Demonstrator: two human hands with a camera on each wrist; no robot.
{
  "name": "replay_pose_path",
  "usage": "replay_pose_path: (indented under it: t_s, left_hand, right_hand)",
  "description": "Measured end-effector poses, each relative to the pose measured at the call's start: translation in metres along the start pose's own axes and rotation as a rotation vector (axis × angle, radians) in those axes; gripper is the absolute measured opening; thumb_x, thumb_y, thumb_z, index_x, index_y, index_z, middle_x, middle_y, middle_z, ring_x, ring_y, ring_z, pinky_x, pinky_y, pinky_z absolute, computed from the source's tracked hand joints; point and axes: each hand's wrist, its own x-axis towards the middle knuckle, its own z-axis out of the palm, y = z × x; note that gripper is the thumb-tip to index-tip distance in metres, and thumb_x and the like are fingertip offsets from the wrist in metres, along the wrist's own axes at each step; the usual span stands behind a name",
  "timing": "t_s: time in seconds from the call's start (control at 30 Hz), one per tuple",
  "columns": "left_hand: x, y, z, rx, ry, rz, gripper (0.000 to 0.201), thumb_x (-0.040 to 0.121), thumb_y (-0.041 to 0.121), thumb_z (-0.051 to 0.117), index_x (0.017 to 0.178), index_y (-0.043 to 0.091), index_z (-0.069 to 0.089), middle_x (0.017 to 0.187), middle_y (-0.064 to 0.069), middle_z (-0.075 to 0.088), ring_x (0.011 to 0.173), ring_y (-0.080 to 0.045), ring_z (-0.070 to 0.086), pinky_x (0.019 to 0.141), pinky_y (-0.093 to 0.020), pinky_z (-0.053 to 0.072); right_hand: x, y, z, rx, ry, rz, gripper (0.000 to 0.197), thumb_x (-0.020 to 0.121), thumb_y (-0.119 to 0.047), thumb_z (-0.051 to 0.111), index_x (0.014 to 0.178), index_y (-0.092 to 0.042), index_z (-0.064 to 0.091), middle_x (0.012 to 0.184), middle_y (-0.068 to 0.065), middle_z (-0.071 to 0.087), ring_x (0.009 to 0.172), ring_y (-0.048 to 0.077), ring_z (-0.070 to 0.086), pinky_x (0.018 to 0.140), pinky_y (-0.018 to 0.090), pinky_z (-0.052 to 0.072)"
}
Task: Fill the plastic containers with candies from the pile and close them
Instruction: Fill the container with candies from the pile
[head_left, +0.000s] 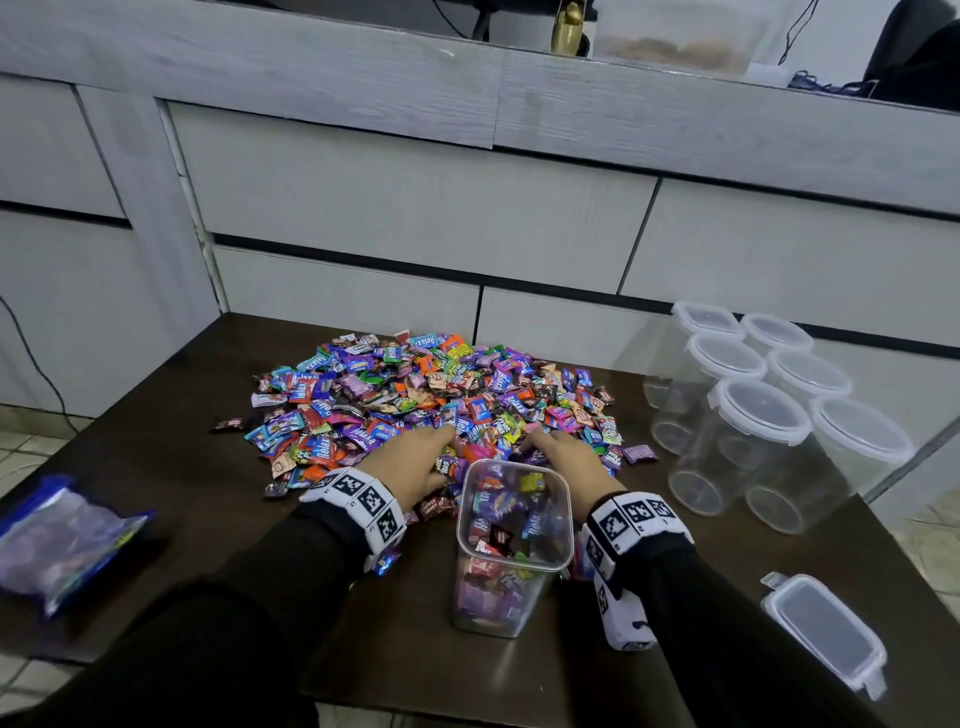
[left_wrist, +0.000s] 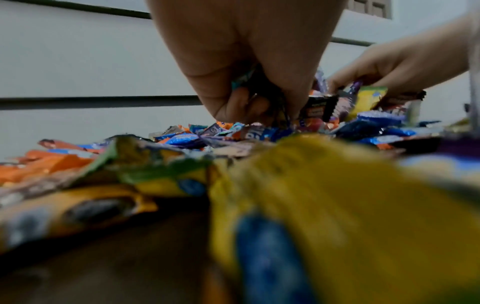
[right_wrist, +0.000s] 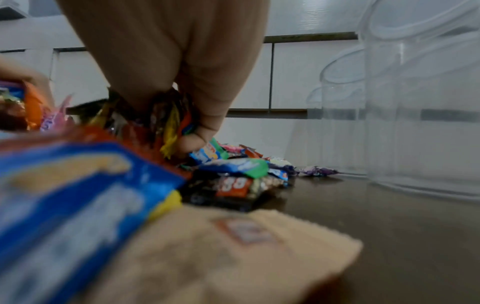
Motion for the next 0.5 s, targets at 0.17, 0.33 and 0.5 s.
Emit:
replay_pose_path:
  t_s: [0.17, 0.33, 0.5]
  left_hand:
    - [0.002, -0.001, -0.003, -0.045, 0.035, -0.099, 0.040, 0.093, 0.035, 0.065, 0.124, 0.015, 0.049, 0.098, -0.004, 0.062, 0.075, -0.016, 0.054, 0.066, -0.029, 0.041]
    - [0.002, 0.000, -0.018, -0.081, 0.118, -0.224, 0.043, 0.093, 0.036, 0.063, 0.123, 0.010, 0.049, 0.090, -0.003, 0.058, 0.077, -0.019, 0.055, 0.066, -0.029, 0.045]
    - [-0.005, 0.013, -0.050, -0.233, 0.250, -0.215, 0.045, 0.093, 0.034, 0.063, 0.129, 0.008, 0.051, 0.088, -0.004, 0.059, 0.062, -0.012, 0.049, 0.058, -0.025, 0.038]
  right_hand:
    - [-0.004, 0.005, -0.009, 0.165, 0.111, 0.007, 0.034, 0.086, 0.005, 0.047, 0.113, -0.011, 0.060, 0.109, 0.013, 0.063, 0.094, 0.025, 0.058, 0.076, 0.027, 0.042]
    - [-0.005, 0.012, -0.016, 0.255, 0.231, 0.033, 0.036, 0.085, 0.006, 0.047, 0.108, -0.018, 0.062, 0.097, 0.009, 0.070, 0.076, 0.021, 0.060, 0.067, 0.025, 0.042]
    - [-0.015, 0.012, -0.023, 0.237, 0.263, -0.029, 0.039, 0.084, 0.007, 0.047, 0.109, -0.019, 0.061, 0.102, 0.004, 0.068, 0.079, 0.018, 0.059, 0.068, 0.022, 0.040]
